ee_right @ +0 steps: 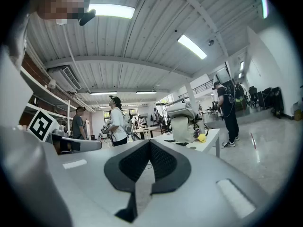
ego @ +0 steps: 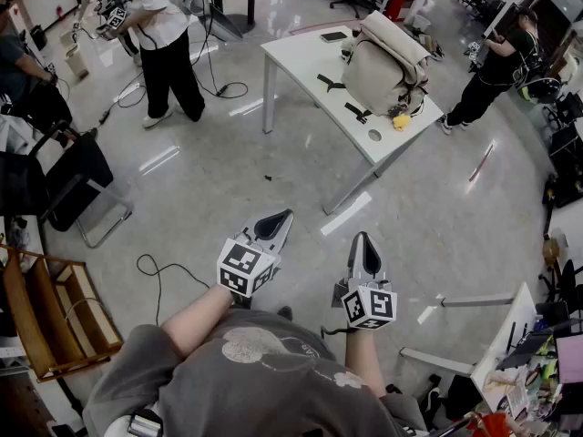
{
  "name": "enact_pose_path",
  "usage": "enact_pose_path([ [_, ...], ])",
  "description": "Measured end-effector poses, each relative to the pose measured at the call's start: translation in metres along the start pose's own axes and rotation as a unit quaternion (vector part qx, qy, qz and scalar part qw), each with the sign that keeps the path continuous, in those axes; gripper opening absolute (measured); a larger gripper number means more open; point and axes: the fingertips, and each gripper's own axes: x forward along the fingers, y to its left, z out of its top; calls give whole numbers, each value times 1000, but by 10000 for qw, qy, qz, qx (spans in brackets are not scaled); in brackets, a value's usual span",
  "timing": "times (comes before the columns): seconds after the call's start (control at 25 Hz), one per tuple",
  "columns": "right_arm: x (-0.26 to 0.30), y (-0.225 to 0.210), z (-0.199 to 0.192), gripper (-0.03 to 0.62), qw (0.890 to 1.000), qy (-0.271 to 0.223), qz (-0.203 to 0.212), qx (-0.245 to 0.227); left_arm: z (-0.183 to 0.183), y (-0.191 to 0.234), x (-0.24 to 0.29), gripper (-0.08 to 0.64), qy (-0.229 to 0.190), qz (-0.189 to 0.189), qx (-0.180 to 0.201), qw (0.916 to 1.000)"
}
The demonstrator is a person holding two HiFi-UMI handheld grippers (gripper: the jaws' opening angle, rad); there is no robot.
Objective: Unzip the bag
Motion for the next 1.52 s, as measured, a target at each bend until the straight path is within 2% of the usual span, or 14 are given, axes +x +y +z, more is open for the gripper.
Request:
enact_pose_path([
  [0.64,-7,13,0,-2,10000,-43,56,-2,-3,5,-14,6,14,95,-67,9999],
  [1.0,-5,13,-9,-1,9989,-83,-312,348,-16,24,-27,6,116,83,-239,9996],
  [1.52,29,37,-15,0,9965,-137,-781,282,-9,73,-28,6,-27,-226,-409,9989],
])
